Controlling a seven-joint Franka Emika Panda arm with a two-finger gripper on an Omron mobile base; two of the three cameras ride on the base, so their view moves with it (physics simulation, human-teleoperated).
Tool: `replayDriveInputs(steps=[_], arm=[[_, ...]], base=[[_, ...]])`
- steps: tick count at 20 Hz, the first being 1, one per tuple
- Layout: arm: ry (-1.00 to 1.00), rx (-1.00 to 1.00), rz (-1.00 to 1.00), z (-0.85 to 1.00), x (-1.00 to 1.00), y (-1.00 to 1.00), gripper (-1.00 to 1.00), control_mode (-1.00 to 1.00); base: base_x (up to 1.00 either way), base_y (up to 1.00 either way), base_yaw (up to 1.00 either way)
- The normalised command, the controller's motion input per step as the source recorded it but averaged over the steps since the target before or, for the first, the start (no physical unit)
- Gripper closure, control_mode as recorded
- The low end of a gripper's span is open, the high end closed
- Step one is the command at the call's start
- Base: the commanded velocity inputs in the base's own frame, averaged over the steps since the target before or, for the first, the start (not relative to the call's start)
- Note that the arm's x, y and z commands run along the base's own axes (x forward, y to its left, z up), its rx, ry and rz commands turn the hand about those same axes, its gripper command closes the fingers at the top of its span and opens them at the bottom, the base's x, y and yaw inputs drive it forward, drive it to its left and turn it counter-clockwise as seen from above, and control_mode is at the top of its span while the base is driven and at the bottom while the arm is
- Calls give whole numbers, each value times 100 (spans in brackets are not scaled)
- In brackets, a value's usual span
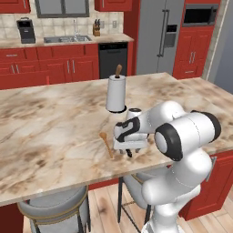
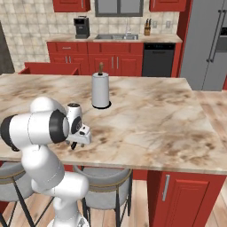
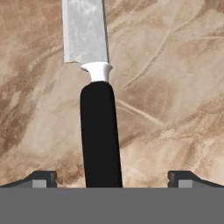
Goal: Pick up the metallic utensils from the counter and place them in the open drawer. Make sure not to pick up any wooden utensils.
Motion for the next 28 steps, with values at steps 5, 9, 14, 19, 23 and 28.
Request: replayDriveInputs(steps=[5, 9, 14, 19, 23, 28], arm=[[0, 0, 0, -24, 0, 8, -100, -100], [0, 0, 0, -12, 0, 1, 100, -100], [0, 0, 0, -6, 0, 0, 100, -100], [0, 0, 0, 0, 0, 0, 100, -100], [0, 0, 0, 0, 0, 0, 100, -100], [0, 0, 0, 9, -7, 0, 100, -100]], base=[[0, 0, 0], [0, 0, 0], [0, 0, 0], [0, 0, 0], [0, 0, 0], [0, 0, 0]])
